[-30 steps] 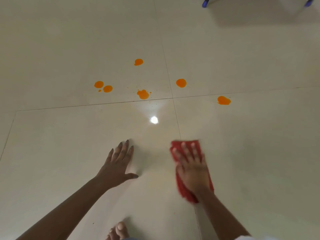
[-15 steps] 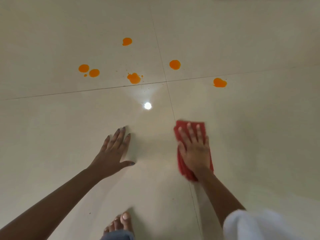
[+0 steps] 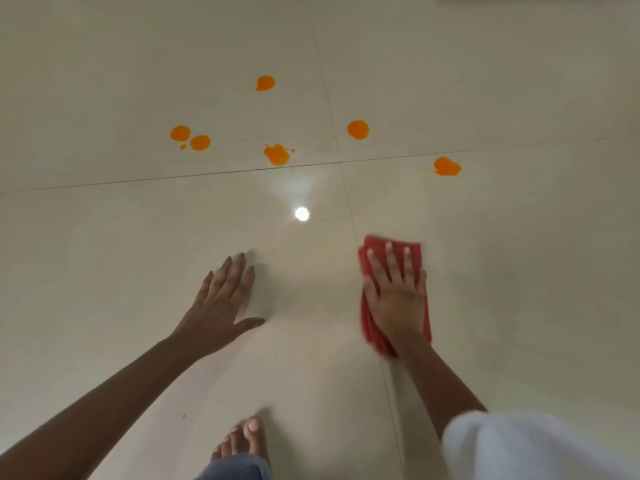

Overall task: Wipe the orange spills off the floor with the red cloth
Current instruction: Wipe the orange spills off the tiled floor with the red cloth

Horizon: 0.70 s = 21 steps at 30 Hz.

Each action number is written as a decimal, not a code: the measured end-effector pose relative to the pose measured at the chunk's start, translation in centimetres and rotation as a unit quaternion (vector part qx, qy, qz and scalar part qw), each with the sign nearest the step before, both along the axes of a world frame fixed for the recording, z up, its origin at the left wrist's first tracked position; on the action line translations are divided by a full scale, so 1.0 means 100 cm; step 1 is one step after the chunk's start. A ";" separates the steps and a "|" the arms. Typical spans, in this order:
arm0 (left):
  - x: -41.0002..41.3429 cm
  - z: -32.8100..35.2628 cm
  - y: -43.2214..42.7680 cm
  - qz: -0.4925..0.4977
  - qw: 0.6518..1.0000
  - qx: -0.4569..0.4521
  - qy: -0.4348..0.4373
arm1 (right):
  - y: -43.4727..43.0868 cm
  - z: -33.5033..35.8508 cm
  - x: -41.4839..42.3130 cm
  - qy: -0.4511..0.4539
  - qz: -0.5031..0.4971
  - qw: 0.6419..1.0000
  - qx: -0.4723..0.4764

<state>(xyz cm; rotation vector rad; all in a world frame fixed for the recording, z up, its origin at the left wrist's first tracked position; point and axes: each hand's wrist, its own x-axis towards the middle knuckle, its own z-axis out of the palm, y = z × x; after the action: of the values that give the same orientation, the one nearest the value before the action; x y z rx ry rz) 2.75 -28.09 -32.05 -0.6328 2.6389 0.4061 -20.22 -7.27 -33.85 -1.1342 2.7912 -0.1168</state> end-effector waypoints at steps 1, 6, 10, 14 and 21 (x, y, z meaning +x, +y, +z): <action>0.002 0.000 -0.003 0.003 1.000 0.000 -0.003 | -0.026 0.000 -0.006 -0.013 -0.018 1.000 0.002; -0.005 -0.001 -0.029 0.025 1.000 0.006 -0.005 | -0.085 -0.005 0.063 -0.030 0.178 0.983 -0.015; -0.034 -0.003 -0.060 0.054 0.998 0.017 0.010 | -0.059 -0.007 0.015 -0.017 0.215 0.976 -0.019; -0.051 -0.009 -0.078 0.010 1.000 0.019 -0.007 | -0.126 -0.006 -0.057 -0.033 0.055 0.998 0.008; -0.058 -0.005 -0.074 0.027 0.998 0.039 -0.046 | -0.168 -0.009 -0.002 -0.075 0.152 0.986 0.006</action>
<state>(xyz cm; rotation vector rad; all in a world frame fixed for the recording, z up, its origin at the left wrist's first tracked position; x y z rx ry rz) -3.02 -35.51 -32.52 -0.6820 2.5093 0.4824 -20.43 -24.04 -34.75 -1.4663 2.4536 -0.1476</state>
